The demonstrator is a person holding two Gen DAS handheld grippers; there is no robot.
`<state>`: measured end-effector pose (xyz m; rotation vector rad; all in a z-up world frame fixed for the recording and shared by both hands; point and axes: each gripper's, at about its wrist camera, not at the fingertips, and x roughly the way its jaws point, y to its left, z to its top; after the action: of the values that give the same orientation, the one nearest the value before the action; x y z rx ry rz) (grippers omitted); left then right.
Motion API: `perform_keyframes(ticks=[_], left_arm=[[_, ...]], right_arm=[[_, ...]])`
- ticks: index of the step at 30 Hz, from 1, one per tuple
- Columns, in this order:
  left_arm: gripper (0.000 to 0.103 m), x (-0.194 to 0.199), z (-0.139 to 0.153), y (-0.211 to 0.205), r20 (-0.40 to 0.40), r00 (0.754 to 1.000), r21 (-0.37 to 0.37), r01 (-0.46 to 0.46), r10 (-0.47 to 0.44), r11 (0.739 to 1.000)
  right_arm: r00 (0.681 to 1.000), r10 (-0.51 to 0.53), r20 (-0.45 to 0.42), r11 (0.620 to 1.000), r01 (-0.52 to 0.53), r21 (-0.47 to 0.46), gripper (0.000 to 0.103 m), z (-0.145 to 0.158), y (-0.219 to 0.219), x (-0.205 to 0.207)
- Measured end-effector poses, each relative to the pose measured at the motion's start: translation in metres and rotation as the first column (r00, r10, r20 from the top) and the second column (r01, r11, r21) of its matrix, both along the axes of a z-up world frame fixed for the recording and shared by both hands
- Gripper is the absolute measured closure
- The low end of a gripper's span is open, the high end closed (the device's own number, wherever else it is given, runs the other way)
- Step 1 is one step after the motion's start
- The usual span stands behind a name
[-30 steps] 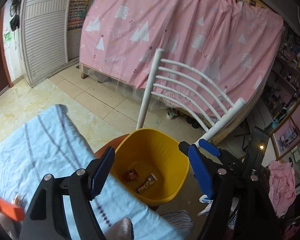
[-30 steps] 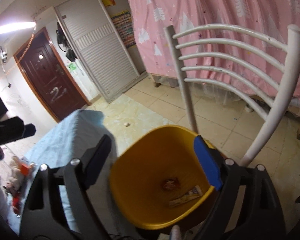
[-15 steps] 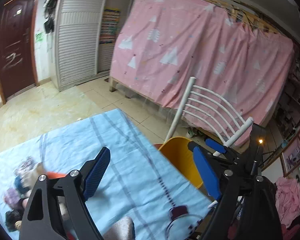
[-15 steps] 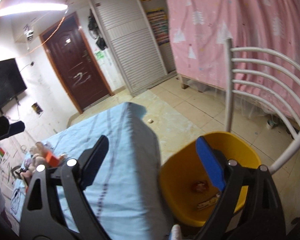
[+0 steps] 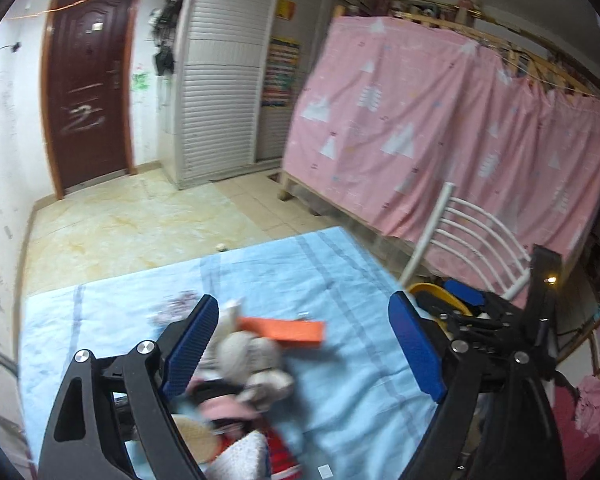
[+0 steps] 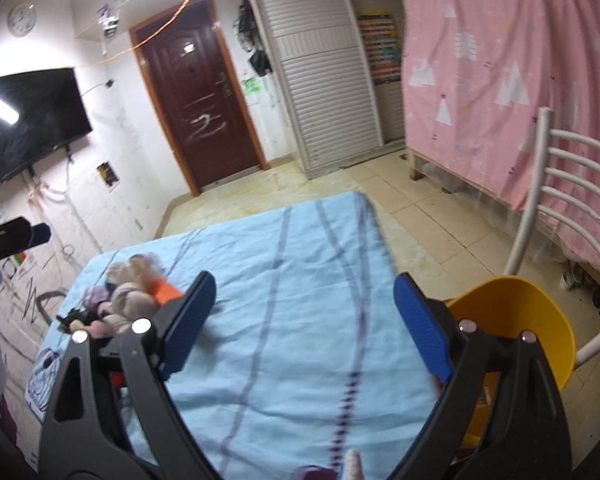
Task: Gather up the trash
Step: 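Move both tools back over the items on the bed, then grasp the black plastic bag with the left tool while the right tool grasps the beige knitted ball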
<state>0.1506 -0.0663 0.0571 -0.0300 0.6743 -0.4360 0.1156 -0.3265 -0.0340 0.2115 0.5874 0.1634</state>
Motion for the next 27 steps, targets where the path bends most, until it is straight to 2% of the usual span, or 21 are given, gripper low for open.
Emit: perform_keyframes(ticks=[7,13,20,27], left_arm=[[0.023,0.0,-0.025,0.068,-0.044,0.993,0.01,-0.112,0.113,0.994],[0.022,0.004,-0.052,0.11,-0.092,0.98,0.005,-0.175,0.174,0.985],[0.022,0.011,-0.087,0.136,-0.159,0.965,-0.002,-0.213,0.209,0.977],[0.022,0.026,-0.116,0.144,-0.244,0.955,-0.069,-0.192,0.17,0.979]], right_arm=[[0.991,0.13,-0.02,0.991,-0.131,-0.04,0.015,0.0,0.065,0.009],[0.979,0.202,-0.04,0.976,-0.205,-0.074,0.015,-0.004,0.108,0.014],[0.963,0.261,-0.064,0.955,-0.267,-0.13,0.015,-0.011,0.146,0.022],[0.947,0.304,-0.104,0.927,-0.319,-0.198,0.015,-0.022,0.175,0.032]])
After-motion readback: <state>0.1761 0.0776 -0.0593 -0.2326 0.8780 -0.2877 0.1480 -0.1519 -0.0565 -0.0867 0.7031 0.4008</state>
